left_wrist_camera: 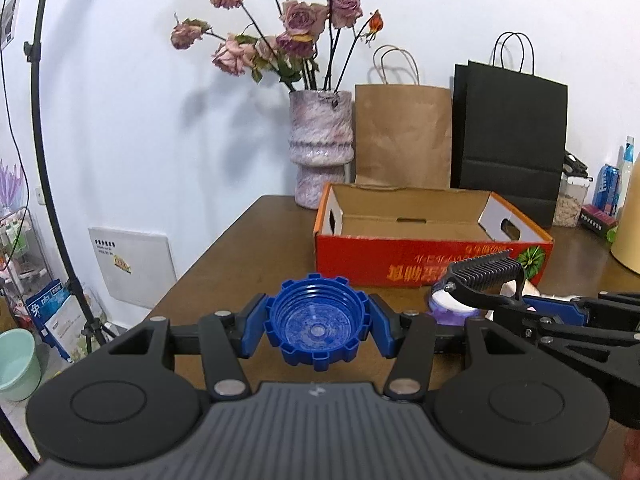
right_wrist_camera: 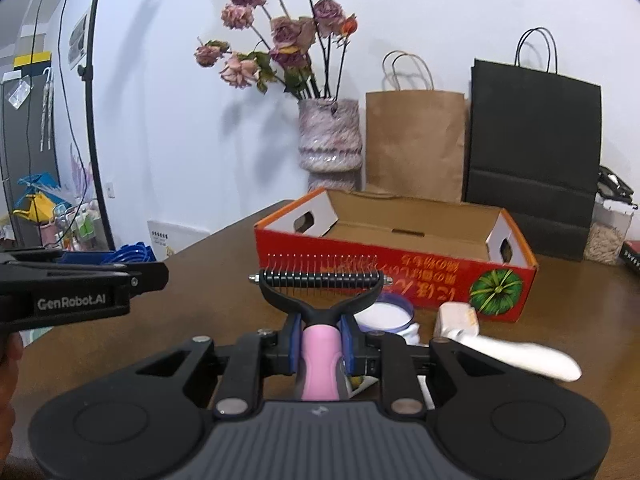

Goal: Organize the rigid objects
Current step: 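Carry the blue cap and pink brush over the red box with both tools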

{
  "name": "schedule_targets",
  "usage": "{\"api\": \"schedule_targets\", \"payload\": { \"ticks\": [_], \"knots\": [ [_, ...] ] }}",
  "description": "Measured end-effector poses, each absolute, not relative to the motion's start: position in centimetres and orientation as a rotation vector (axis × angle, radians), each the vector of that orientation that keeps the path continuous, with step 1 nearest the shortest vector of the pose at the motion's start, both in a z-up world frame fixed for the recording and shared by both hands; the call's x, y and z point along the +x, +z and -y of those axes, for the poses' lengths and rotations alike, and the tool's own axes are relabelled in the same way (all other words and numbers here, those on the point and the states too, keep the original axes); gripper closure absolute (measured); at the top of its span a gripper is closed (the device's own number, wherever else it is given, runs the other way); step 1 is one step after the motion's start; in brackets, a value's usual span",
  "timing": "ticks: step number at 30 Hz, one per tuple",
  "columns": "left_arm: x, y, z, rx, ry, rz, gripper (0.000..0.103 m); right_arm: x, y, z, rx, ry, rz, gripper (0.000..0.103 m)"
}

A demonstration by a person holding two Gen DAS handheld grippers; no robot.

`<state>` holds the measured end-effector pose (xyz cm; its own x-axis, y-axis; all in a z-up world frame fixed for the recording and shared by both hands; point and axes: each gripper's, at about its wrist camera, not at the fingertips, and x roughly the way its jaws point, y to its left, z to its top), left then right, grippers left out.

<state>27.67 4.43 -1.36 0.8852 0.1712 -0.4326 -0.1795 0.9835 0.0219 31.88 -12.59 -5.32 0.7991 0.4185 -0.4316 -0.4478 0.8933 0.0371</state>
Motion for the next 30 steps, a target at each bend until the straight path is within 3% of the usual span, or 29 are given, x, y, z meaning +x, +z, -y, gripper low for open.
{"api": "schedule_targets", "payload": {
  "ticks": [30],
  "knots": [
    [37.2, 1.1, -1.0, -0.031, 0.177, -0.384, 0.048, 39.6, -2.7, 15.6, -0.015, 0.369, -0.358, 0.083]
  ]
}}
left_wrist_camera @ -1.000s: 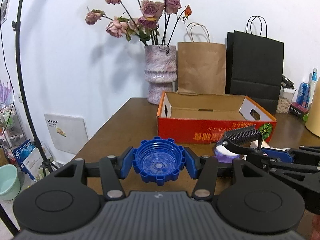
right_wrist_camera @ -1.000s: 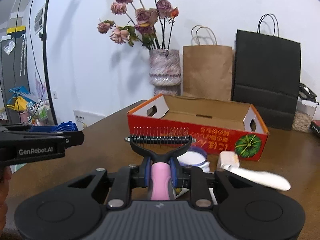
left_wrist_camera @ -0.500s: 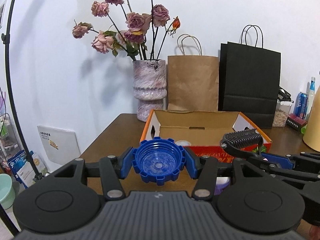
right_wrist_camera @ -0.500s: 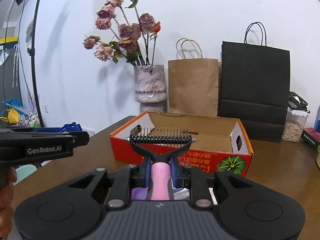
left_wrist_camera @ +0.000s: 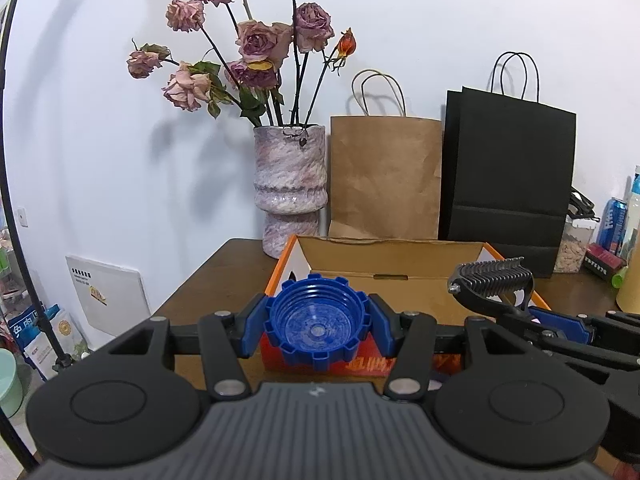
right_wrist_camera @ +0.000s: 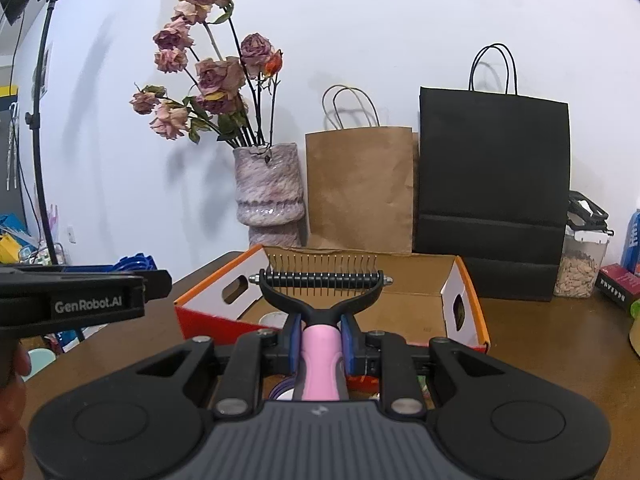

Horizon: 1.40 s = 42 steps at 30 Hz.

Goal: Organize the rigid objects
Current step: 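Carry the blue cap and pink brush over the red box with both tools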

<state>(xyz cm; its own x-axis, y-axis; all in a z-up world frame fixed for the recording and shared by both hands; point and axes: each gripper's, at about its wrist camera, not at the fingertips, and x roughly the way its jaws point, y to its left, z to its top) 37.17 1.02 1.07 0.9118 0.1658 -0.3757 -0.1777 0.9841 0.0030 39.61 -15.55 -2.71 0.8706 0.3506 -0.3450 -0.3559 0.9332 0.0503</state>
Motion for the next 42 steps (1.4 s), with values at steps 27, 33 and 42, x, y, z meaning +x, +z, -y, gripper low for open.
{"api": "schedule_targets", "payload": {
  "ticks": [27, 33, 42],
  "knots": [
    [48.4, 0.3, -0.8, -0.051, 0.204, -0.406, 0.048, 50.5, -2.2, 16.4, -0.025, 0.322, -0.396, 0.083],
    [51.1, -0.5, -1.1, -0.038, 0.213, -0.427, 0.049, 52.9, -2.3, 16.6, -0.032, 0.306, -0.415, 0.083],
    [54.2, -1.7, -1.3, -0.011, 0.223, -0.456, 0.049, 56.5, -2.6, 17.2, -0.034, 0.295, -0.446, 0.083]
  ]
}}
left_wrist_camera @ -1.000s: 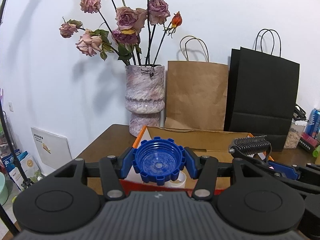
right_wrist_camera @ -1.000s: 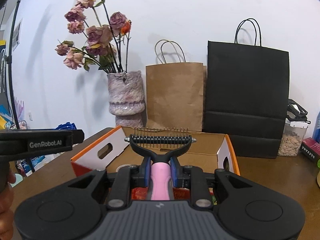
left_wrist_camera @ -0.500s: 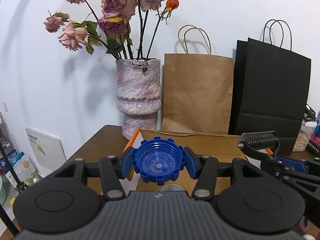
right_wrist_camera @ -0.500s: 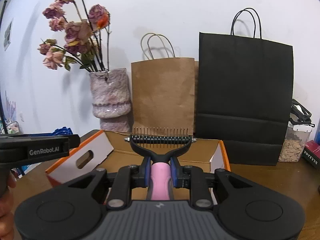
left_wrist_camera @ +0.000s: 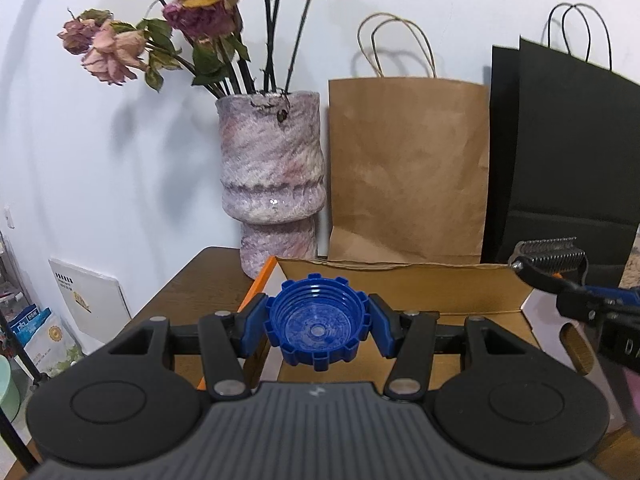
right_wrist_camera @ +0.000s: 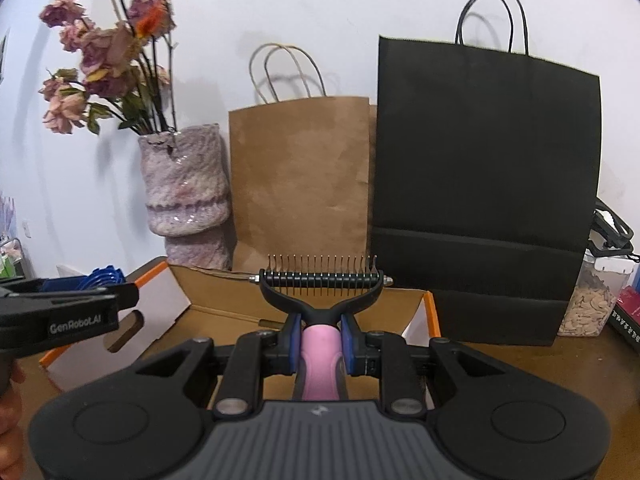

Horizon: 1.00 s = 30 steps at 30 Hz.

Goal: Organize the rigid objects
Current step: 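Carry the blue cap and pink brush over the red box with both tools, then open both tools to drop the blue cap and pink brush into the box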

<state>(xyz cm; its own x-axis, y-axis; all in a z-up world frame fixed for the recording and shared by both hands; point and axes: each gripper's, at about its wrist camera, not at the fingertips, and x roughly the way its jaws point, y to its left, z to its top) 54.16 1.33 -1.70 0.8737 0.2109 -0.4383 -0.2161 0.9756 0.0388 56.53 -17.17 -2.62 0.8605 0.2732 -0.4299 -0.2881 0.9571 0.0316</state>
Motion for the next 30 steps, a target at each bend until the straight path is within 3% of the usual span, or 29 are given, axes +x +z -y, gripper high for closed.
{"api": "schedule_targets", "payload": {
  "ticks": [14, 15, 17, 18, 19, 20, 21, 22, 26, 30],
  "knots": [
    [56.1, -3.8, -1.0, 0.032, 0.227, -0.516, 0.048, 59.6, -4.5, 17.3, -0.044, 0.282, -0.522, 0.083],
    [56.0, -3.8, -1.0, 0.033, 0.228, -0.514, 0.047, 59.7, -4.6, 17.3, -0.039, 0.283, -0.532, 0.083],
    [56.0, -3.8, -1.1, 0.030, 0.229, -0.512, 0.032, 59.7, -4.6, 17.5, -0.028, 0.276, -0.531, 0.080],
    [56.0, -3.8, -1.1, 0.028, 0.233, -0.511, 0.019, 59.6, -4.5, 17.6, -0.026, 0.268, -0.529, 0.067],
    [55.8, -3.7, -1.1, 0.030, 0.241, -0.501, 0.015, 59.6, -4.4, 17.7, -0.025, 0.260, -0.531, 0.057],
    [55.7, -3.6, -1.0, 0.036, 0.246, -0.492, 0.014, 59.5, -4.3, 17.8, -0.025, 0.253, -0.526, 0.036],
    [55.6, -3.5, -1.0, 0.035, 0.246, -0.489, 0.007, 59.4, -4.3, 17.9, -0.026, 0.245, -0.519, 0.022],
    [55.6, -3.4, -1.1, 0.029, 0.247, -0.485, 0.001, 59.3, -4.2, 17.9, -0.029, 0.237, -0.512, 0.020],
    [55.3, -3.0, -1.1, 0.023, 0.246, -0.469, 0.000, 59.1, -4.1, 17.9, -0.034, 0.224, -0.499, 0.002],
    [55.2, -2.8, -1.1, 0.025, 0.247, -0.463, 0.000, 59.0, -3.9, 18.0, -0.035, 0.220, -0.489, 0.000]
  ]
}}
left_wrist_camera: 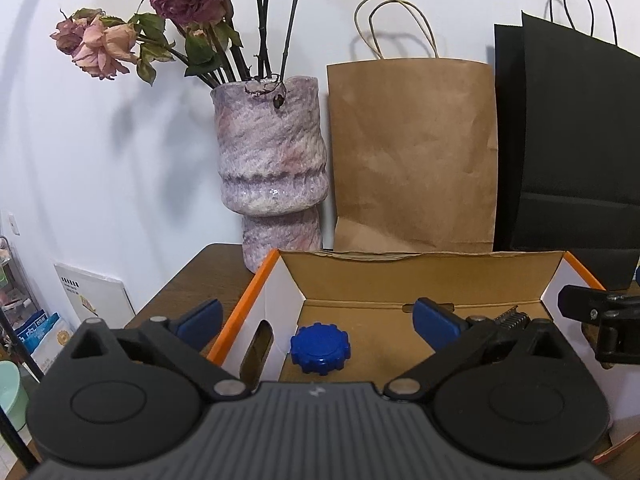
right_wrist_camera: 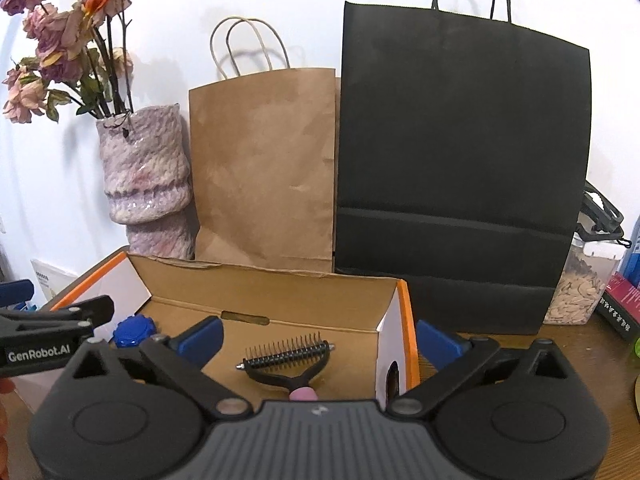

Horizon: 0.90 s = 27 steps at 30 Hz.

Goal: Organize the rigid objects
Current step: 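Open both tools to drop the blue cap and pink brush into the box, then withdraw both tools from the box back toward the table items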

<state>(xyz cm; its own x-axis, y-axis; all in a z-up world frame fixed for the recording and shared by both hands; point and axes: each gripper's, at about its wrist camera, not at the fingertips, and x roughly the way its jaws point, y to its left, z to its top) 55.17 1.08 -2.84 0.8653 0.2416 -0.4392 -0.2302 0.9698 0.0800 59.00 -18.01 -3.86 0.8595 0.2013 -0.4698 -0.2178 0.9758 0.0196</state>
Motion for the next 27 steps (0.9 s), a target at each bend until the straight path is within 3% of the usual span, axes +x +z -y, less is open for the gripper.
{"api": "schedule_targets", "payload": {
  "ticks": [27],
  "knots": [
    [52.1, -1.9, -0.8, 0.034, 0.227, -0.432, 0.000, 55.8, -2.8, 18.0, -0.067, 0.223, -0.463, 0.000]
  ]
}}
